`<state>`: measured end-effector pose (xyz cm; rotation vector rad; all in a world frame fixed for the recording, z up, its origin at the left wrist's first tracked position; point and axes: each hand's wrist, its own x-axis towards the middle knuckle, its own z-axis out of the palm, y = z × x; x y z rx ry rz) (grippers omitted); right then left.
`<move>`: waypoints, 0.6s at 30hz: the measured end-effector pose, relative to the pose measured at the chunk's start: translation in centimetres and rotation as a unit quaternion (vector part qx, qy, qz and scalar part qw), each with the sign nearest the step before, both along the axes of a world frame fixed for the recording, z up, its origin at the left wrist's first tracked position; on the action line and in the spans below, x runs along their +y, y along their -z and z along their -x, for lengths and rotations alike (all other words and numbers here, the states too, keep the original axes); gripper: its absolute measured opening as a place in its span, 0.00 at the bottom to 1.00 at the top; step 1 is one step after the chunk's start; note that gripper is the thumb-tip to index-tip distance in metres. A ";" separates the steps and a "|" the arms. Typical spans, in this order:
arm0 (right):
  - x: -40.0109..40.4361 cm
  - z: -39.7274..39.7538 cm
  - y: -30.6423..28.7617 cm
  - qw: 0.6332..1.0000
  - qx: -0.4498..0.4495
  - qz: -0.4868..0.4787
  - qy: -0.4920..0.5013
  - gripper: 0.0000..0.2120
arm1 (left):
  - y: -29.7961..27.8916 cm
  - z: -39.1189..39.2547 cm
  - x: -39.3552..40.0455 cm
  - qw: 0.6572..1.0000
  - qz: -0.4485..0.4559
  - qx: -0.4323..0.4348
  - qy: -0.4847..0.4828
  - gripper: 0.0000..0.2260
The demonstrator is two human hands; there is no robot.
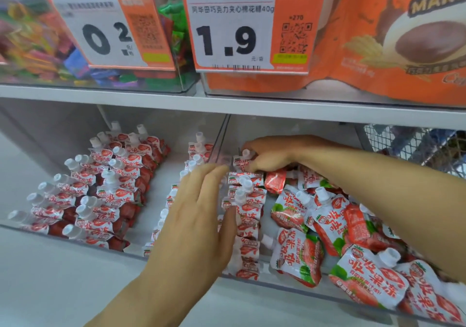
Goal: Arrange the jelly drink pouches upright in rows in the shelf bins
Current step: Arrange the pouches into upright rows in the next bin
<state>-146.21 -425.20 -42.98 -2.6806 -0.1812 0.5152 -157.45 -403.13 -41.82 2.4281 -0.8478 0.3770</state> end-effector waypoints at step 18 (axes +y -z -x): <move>-0.4 2.7 -0.7 0.999 0.019 -0.037 0.011 0.14 | 0.6 -0.6 0.0 0.996 0.024 0.061 -0.063 0.29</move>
